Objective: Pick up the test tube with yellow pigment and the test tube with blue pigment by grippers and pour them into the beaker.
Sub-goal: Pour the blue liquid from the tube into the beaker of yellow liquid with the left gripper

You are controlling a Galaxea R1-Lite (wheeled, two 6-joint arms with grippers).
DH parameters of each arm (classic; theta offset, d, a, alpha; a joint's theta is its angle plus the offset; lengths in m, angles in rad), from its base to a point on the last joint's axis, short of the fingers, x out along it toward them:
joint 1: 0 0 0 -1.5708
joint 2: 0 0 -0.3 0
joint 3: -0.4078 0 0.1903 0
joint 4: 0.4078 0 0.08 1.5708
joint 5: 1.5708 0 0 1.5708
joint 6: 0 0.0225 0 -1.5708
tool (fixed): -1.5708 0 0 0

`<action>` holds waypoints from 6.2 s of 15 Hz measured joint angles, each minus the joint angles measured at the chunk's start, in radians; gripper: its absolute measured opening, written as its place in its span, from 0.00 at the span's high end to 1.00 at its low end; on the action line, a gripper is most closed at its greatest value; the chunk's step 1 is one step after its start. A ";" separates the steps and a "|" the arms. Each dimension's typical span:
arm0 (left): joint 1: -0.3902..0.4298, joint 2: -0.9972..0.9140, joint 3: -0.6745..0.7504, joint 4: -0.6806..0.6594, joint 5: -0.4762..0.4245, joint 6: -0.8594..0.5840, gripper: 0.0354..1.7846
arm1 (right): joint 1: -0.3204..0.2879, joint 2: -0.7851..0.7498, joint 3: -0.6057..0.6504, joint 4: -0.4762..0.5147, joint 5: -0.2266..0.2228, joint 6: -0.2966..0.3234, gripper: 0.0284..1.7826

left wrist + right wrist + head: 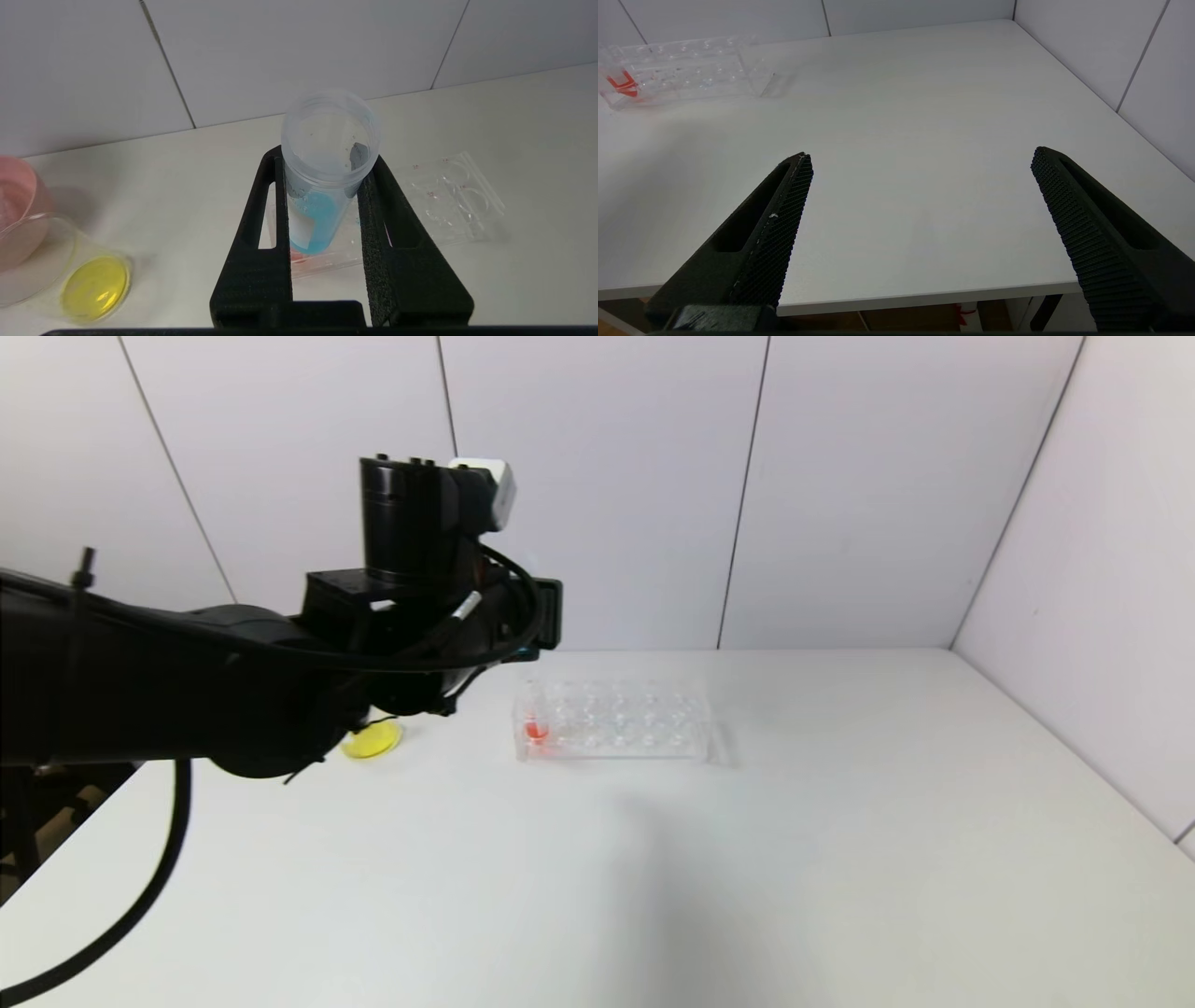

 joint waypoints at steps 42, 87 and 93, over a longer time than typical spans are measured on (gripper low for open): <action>0.892 -0.003 -0.152 0.281 -0.855 0.325 0.77 | 0.000 0.000 0.000 0.000 0.000 0.000 0.04; 0.846 0.311 -0.785 1.251 -0.655 1.573 0.77 | 0.000 0.000 0.000 0.000 0.000 0.000 0.04; 0.819 0.311 -0.785 1.240 -0.606 1.565 0.77 | 0.000 0.000 0.000 0.000 0.000 0.000 0.04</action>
